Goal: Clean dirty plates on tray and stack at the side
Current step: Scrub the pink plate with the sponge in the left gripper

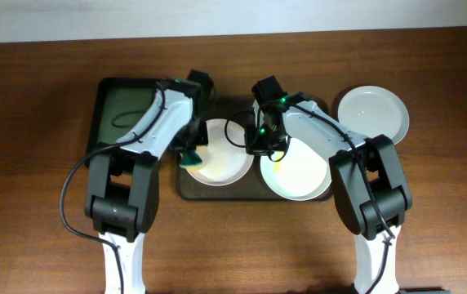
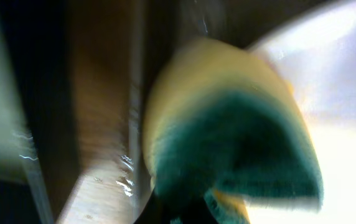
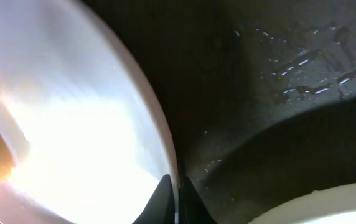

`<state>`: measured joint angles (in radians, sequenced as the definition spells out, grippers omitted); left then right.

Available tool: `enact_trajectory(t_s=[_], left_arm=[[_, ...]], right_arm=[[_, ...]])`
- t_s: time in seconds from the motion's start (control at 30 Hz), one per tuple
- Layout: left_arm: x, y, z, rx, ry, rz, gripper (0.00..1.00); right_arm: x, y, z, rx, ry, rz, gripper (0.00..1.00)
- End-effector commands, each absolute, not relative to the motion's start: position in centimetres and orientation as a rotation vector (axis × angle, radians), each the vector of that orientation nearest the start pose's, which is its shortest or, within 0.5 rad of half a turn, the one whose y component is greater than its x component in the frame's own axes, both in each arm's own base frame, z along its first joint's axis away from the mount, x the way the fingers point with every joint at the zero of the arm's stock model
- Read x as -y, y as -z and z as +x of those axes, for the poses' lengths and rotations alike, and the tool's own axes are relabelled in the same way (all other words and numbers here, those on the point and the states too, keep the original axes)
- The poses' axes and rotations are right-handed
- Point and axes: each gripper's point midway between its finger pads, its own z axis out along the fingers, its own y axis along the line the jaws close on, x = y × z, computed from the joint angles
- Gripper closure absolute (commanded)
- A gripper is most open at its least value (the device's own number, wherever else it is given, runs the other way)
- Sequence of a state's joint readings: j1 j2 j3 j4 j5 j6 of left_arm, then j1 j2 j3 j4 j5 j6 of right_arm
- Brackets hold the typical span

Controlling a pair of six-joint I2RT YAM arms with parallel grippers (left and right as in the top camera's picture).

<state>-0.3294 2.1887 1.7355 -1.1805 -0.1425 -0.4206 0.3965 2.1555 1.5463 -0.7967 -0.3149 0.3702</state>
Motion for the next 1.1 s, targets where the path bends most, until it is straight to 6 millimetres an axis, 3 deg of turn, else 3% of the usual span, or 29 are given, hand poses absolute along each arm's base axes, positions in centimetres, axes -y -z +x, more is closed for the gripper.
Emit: enact_trajectory(t_s=[0.0,0.27,0.5,0.83,0.97,1.07], left_arm=[[9.2,-7.0,42.7,-3.001,-0.291,-0.209,1.0],[17.2,-7.8,42.6,-3.065,0.349,-0.15,1.0],[19.4,-5.9,41.9,-3.062,0.39,-0.083,1.0],[18.1,0.7,39.2,-3.114,0.338,-0.12,1.0],[14.3,3.4,38.9,-3.08,0.033,-0.135,1.0],[11.1,3.3,38.8,-3.049,-0.224,-0.143,1.0]], right_arm=[[-20.2,0.1,38.8,-3.076,-0.444,-0.036,0.96],[-20.2,0.1,38.8,-3.076,-0.445,-0.035,0.96],[-20.2,0.1,38.8,-3.074,-0.446,-0.035,0.96],[-20.2,0.1,38.8,-3.073,-0.446,-0.036,0.96],[-20.2,0.1,38.8,-3.076,-0.444,-0.035,0.96],[-20.2,0.1,38.8,-3.077,-0.444,-0.035,0.96]])
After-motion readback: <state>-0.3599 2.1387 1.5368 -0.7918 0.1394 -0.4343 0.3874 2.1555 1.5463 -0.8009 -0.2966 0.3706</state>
